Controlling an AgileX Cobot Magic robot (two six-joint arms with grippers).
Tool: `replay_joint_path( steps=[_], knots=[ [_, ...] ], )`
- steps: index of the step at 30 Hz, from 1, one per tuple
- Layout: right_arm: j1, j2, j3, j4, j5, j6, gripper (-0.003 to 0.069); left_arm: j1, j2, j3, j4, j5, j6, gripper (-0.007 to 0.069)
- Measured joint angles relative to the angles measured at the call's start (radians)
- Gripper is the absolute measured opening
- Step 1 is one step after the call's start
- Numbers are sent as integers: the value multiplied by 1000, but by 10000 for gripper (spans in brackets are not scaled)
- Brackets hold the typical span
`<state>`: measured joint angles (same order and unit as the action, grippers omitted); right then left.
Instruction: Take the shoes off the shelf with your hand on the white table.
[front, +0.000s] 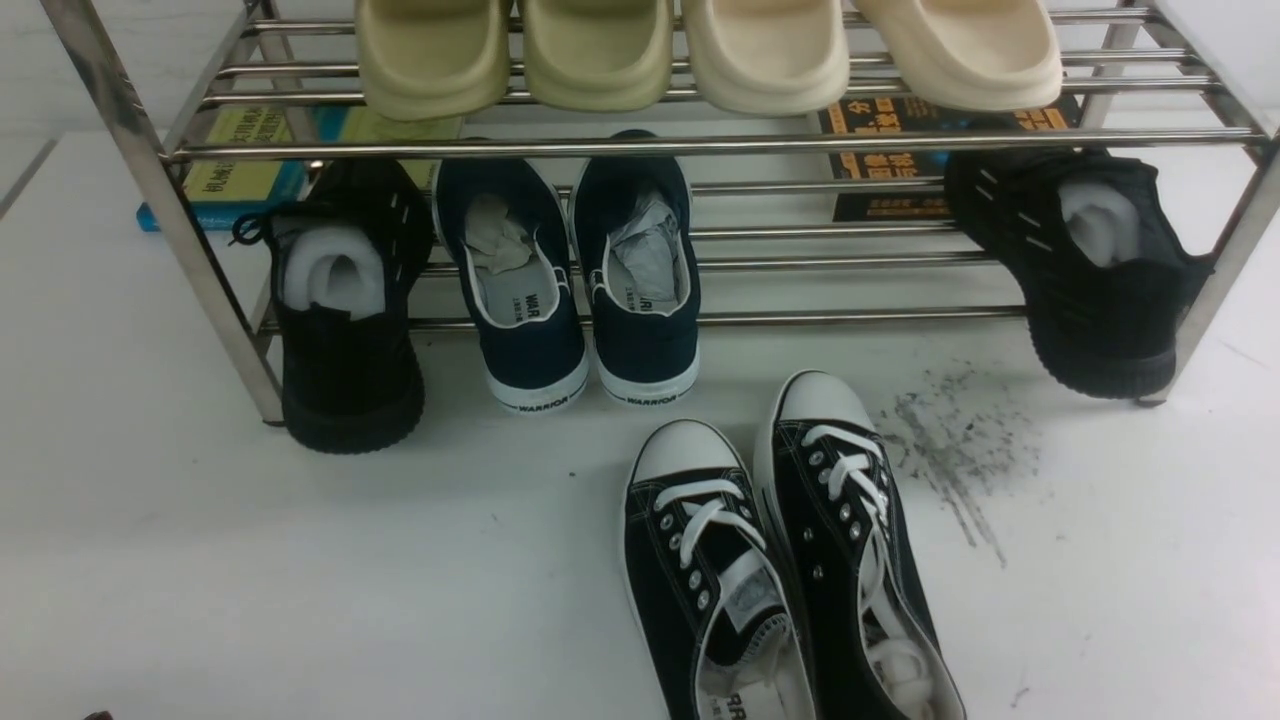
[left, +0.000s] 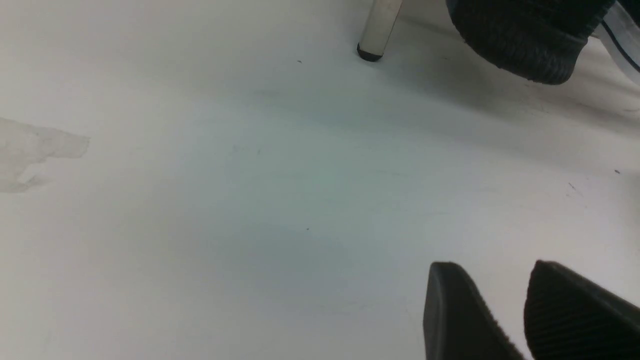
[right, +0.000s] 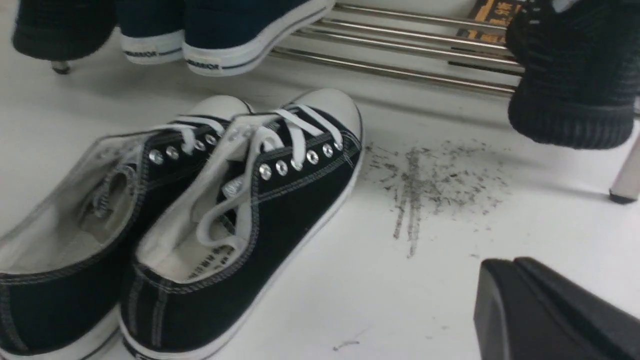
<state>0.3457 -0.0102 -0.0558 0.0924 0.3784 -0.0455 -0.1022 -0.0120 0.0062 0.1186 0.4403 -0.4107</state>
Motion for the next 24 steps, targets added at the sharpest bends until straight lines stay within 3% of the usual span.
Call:
replay_joint_path(
  steps=[7, 24],
  knots=[
    [-137, 0, 72, 4, -20, -9, 6, 0, 0, 0, 0, 0, 0, 242],
    [-359, 0, 70, -27, 13, -11, 20, 0, 0, 0, 0, 0, 0, 242]
  ],
)
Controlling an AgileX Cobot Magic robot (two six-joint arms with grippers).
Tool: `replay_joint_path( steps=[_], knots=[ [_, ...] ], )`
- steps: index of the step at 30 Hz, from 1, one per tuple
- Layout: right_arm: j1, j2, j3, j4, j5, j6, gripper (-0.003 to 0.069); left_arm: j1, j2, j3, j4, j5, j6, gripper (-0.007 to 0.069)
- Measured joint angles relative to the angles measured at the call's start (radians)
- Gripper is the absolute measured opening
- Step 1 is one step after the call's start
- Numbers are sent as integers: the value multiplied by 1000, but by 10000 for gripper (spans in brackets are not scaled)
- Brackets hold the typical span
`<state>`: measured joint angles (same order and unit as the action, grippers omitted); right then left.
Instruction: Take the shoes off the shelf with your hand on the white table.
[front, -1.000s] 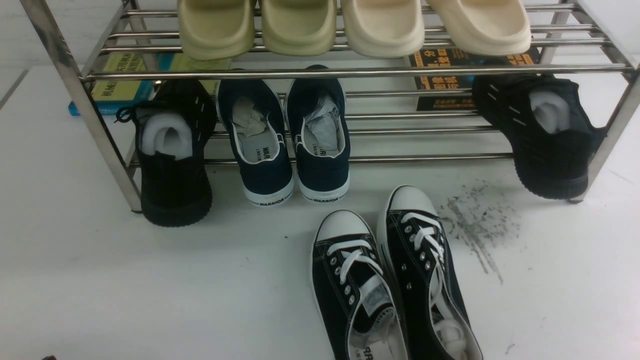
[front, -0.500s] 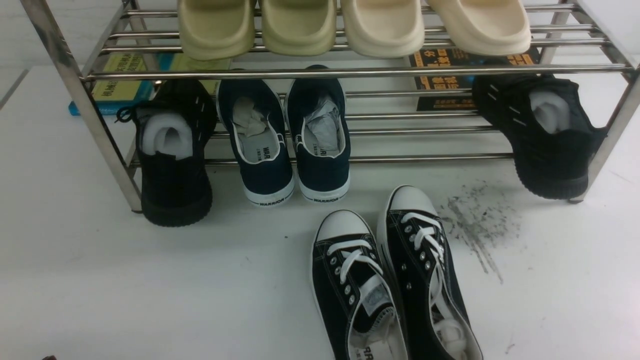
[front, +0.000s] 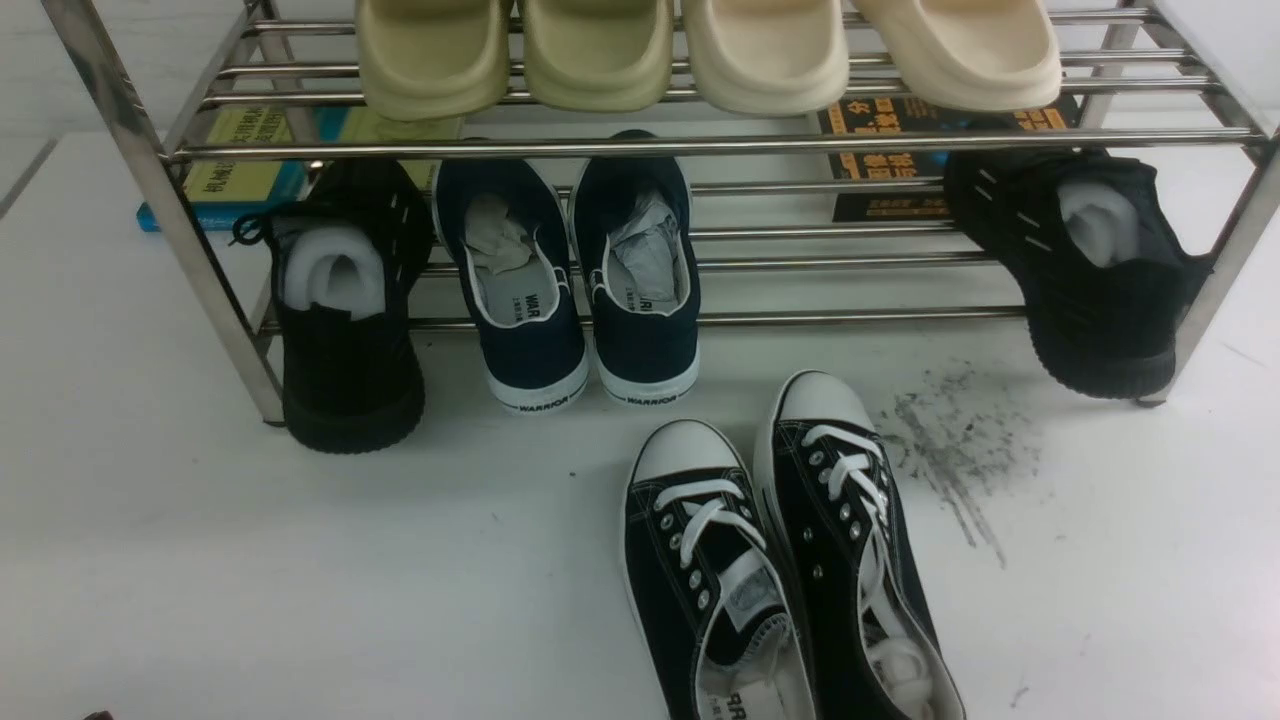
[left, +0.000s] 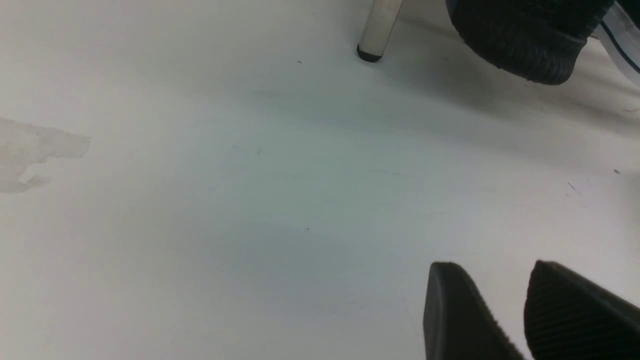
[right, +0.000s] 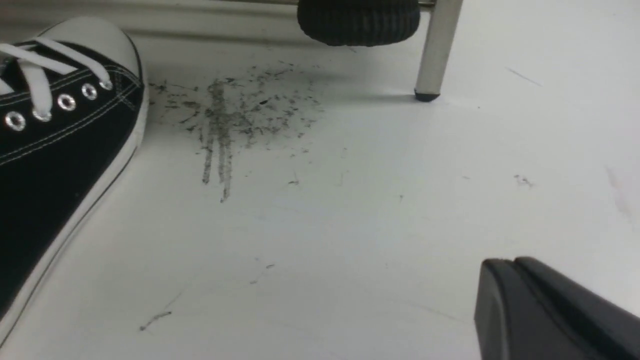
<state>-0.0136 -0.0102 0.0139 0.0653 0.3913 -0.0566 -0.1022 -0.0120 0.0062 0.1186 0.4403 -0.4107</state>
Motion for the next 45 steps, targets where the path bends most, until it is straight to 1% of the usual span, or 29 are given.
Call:
replay_joint_path(
  steps=[5, 16, 45],
  knots=[
    [-25, 0, 0, -1, 1, -1, 24, 0, 0, 0, 0, 0, 0, 242],
    [-25, 0, 0, -1, 1, -1, 37, 0, 0, 0, 0, 0, 0, 242],
    [-25, 0, 0, -1, 2, -1, 37, 0, 0, 0, 0, 0, 0, 242]
  ],
)
